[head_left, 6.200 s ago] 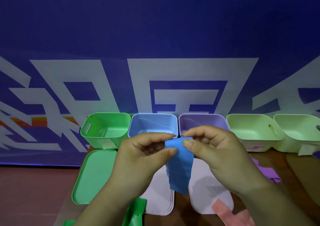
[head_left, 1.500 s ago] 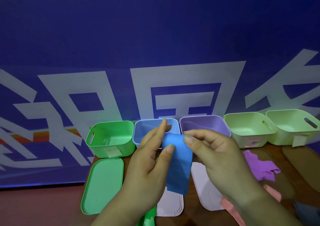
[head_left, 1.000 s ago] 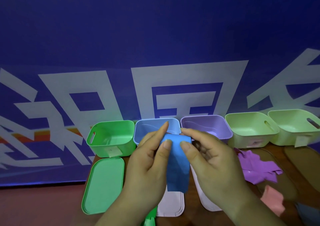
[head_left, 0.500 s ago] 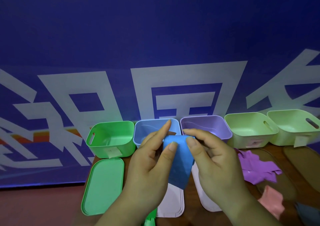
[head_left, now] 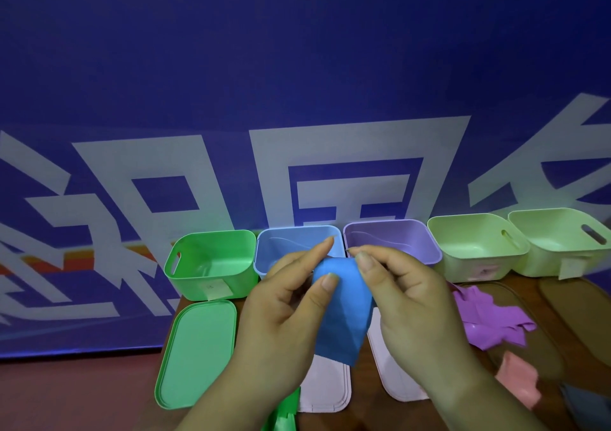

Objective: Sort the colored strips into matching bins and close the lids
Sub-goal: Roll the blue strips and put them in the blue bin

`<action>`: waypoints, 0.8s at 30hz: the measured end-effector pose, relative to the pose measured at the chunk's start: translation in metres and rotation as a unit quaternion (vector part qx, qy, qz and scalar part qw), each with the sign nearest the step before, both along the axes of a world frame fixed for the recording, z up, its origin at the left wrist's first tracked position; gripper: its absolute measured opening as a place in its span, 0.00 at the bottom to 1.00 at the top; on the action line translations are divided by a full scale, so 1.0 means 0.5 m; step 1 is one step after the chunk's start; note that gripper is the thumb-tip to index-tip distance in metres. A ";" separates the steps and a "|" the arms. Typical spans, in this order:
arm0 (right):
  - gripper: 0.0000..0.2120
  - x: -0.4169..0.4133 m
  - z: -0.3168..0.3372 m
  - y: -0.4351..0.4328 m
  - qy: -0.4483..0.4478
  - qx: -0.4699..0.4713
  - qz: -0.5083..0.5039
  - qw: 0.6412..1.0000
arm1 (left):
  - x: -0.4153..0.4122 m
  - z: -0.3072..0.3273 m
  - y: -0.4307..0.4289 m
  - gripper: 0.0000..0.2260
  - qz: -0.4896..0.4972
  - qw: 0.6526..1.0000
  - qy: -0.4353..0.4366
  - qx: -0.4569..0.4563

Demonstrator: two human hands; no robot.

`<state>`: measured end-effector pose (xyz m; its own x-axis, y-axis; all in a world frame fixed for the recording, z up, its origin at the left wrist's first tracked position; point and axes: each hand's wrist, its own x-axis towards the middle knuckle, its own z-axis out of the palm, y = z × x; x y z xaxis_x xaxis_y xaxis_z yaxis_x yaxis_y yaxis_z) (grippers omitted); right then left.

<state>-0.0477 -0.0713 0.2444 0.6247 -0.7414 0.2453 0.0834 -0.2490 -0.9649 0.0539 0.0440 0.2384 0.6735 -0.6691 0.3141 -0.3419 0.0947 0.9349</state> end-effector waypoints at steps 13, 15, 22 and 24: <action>0.16 -0.006 -0.007 0.005 -0.042 -0.110 0.025 0.993 | 0.006 -0.002 -0.008 0.21 -0.005 0.994 0.104 -0.016; 0.16 -0.005 -0.006 0.003 -0.040 -0.120 0.026 0.992 | 0.006 0.000 -0.008 0.22 0.007 0.996 0.090 -0.008; 0.13 -0.003 -0.008 0.000 -0.027 -0.040 0.044 0.998 | -0.001 0.012 -0.005 0.16 0.012 0.999 0.033 0.016; 0.11 -0.003 -0.006 0.001 -0.027 -0.009 0.051 0.998 | -0.001 0.014 -0.004 0.16 0.006 0.999 0.039 0.017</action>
